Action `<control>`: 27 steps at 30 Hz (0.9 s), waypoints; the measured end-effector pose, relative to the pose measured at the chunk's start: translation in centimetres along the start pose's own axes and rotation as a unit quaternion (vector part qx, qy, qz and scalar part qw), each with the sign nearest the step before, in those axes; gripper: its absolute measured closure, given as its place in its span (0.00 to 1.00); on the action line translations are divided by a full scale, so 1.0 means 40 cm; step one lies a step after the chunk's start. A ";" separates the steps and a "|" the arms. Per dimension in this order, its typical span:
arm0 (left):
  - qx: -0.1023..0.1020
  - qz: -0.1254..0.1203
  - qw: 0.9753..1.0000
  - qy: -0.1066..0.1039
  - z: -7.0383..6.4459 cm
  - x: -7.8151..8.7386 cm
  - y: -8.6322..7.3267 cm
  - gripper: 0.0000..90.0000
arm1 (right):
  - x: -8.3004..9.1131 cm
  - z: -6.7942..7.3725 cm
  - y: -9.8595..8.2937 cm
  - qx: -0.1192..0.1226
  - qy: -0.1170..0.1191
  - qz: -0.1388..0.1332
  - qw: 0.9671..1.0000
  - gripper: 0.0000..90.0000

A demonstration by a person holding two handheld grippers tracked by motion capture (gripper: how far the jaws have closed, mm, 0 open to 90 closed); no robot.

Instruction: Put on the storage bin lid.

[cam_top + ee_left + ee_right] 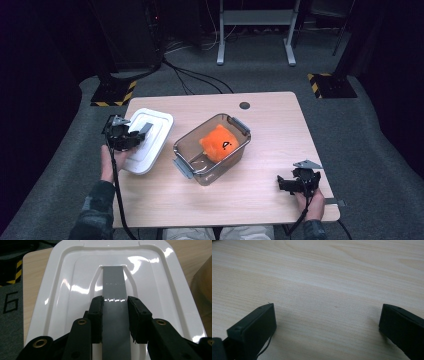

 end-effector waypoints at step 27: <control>-0.059 -0.011 0.997 -0.049 -0.111 0.069 0.084 0.74 | 0.000 0.001 0.000 -0.002 0.000 0.000 1.000 0.00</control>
Point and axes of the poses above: each handheld gripper's, and its own axes: x roughly backward along the jaws, y roughly out of its top, z roughly to its left, the point moved 2 cm from there along -x, roughly forward along the jaws, and after that the axes turned 4 degrees about x, right-handed, at the moved point
